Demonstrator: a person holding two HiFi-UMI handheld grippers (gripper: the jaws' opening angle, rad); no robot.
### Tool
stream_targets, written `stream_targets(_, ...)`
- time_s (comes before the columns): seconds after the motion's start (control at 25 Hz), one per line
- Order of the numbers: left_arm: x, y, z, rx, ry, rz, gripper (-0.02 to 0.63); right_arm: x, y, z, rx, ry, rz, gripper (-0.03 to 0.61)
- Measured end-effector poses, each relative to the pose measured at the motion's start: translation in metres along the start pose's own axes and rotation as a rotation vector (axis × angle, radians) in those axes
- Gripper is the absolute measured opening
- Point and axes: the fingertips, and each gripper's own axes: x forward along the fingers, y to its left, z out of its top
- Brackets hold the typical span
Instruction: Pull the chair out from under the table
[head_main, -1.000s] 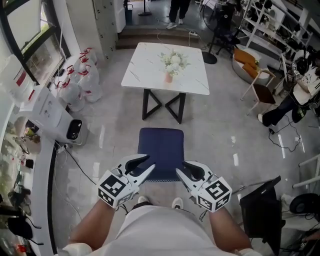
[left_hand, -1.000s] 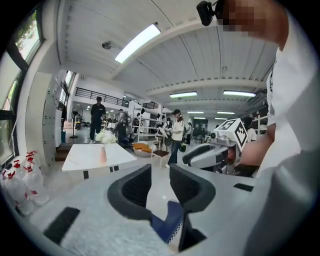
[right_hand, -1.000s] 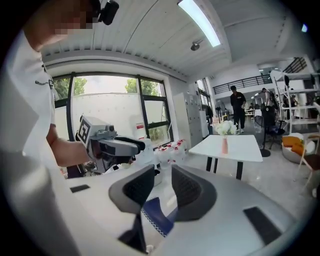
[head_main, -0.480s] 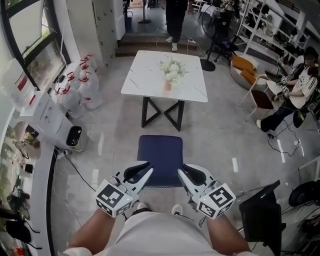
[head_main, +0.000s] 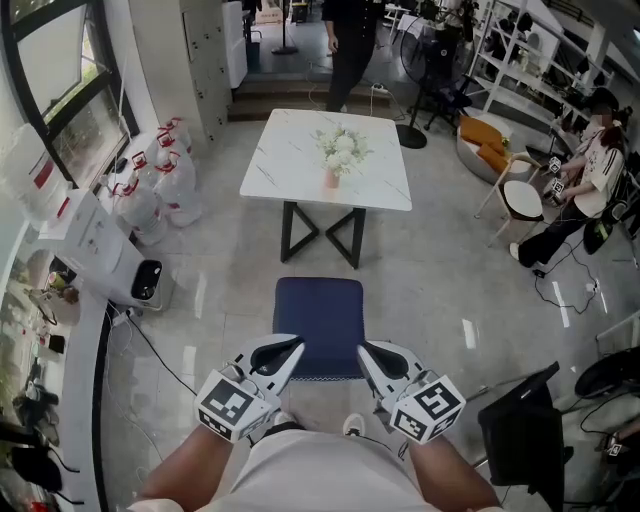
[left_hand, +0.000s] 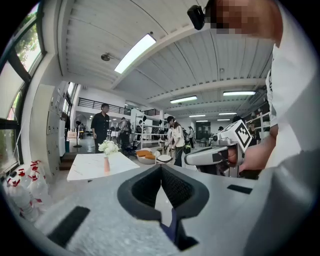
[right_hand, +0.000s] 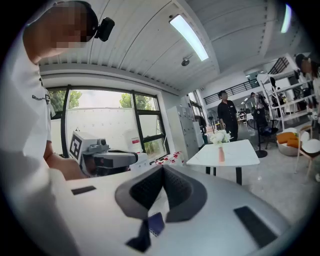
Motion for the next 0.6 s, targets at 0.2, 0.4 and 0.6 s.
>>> stream_targets(0.2,0.003,-0.001,-0.008,0.003,0.019,0.002,0.006,-0.001,-0.006,-0.008,0.009,0.016,-0.023,0.005)
stream_targets(0.4,0.002,-0.001,-0.010,-0.007,0.025,0.011,0.006,-0.004,-0.007,-0.013,0.005,0.026,-0.034,0.005)
stream_targets(0.6,0.001,0.000,-0.009,0.002,0.030,0.012,0.006,-0.003,-0.006,-0.011,0.001,0.023,-0.033,0.005)
